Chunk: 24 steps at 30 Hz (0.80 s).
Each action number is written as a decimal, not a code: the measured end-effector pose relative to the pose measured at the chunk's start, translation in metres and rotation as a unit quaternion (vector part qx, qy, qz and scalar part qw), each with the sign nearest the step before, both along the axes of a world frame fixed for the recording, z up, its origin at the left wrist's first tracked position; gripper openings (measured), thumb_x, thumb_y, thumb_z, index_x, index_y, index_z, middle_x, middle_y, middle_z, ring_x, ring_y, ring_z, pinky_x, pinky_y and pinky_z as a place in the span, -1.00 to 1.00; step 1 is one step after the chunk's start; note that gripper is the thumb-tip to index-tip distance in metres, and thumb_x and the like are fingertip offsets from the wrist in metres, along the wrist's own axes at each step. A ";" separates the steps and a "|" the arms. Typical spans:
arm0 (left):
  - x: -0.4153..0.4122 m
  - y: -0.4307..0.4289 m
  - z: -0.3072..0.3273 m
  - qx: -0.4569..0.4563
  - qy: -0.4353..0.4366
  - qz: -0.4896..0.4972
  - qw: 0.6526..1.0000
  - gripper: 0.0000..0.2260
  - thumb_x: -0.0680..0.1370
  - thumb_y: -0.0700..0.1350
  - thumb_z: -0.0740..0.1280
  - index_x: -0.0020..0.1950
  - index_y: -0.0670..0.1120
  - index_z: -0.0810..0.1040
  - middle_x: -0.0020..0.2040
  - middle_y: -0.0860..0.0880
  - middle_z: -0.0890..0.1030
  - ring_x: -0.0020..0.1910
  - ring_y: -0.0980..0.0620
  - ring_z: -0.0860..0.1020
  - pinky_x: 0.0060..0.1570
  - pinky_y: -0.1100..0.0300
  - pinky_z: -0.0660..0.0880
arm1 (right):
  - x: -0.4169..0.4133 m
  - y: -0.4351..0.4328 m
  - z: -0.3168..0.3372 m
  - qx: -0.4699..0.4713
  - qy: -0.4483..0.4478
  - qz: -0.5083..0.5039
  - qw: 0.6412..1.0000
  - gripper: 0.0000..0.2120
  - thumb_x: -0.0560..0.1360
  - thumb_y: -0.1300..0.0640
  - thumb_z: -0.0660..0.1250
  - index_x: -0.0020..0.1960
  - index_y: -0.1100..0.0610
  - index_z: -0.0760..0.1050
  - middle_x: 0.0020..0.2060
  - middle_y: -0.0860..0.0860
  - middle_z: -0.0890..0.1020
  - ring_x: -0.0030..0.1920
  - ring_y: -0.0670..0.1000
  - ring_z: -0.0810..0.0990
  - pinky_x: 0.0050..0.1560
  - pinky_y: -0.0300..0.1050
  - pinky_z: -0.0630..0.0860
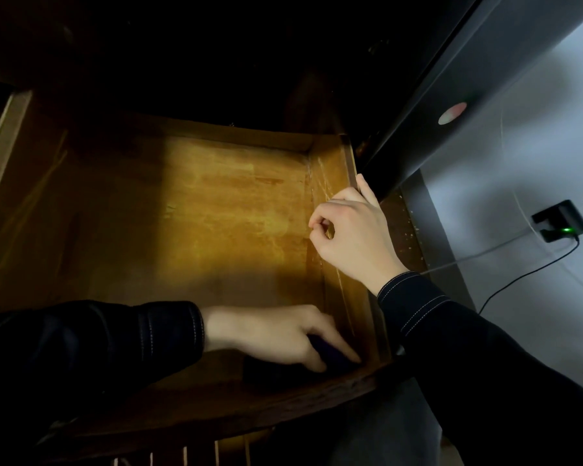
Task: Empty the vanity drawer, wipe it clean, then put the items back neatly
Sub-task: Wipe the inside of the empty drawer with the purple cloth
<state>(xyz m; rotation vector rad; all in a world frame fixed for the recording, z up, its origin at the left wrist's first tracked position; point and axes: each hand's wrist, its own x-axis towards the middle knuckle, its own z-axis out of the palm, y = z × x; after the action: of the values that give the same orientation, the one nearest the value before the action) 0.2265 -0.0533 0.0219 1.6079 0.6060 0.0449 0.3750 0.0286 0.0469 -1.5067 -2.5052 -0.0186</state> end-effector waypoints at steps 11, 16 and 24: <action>0.005 -0.004 0.009 -0.011 -0.034 0.027 0.999 -0.58 0.54 -0.33 0.33 0.36 -0.04 0.58 -0.05 0.20 0.45 -0.10 0.36 0.48 -0.02 0.54 0.32 | 0.001 0.001 -0.002 0.007 -0.006 0.001 1.000 -0.84 0.52 0.08 0.33 -0.21 0.00 0.64 -0.32 -0.15 0.60 -0.01 -0.06 0.53 0.61 0.06 -0.05; 0.004 -0.004 0.016 -0.025 -0.033 0.021 0.999 -0.58 0.55 -0.43 0.27 0.39 -0.18 0.53 -0.04 0.25 0.47 -0.12 0.49 0.50 -0.02 0.59 0.31 | 0.001 0.001 -0.002 0.005 -0.009 -0.001 1.000 -0.84 0.52 0.07 0.33 -0.21 0.00 0.64 -0.32 -0.16 0.59 -0.01 -0.06 0.53 0.61 0.09 -0.02; -0.004 -0.008 0.027 -0.006 -0.060 0.038 0.997 -0.57 0.53 -0.39 0.30 0.35 -0.08 0.60 0.02 0.04 0.49 -0.03 0.21 0.51 0.06 0.35 0.44 | 0.000 0.001 -0.002 0.003 -0.006 -0.001 1.000 -0.84 0.51 0.07 0.34 -0.22 0.00 0.63 -0.33 -0.19 0.55 -0.02 -0.07 0.53 0.61 0.11 -0.01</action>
<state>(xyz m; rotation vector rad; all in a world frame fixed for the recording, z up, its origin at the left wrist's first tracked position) 0.2230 -0.0614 0.0490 1.5585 0.5722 0.1918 0.3755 0.0295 0.0450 -1.5105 -2.5106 -0.0353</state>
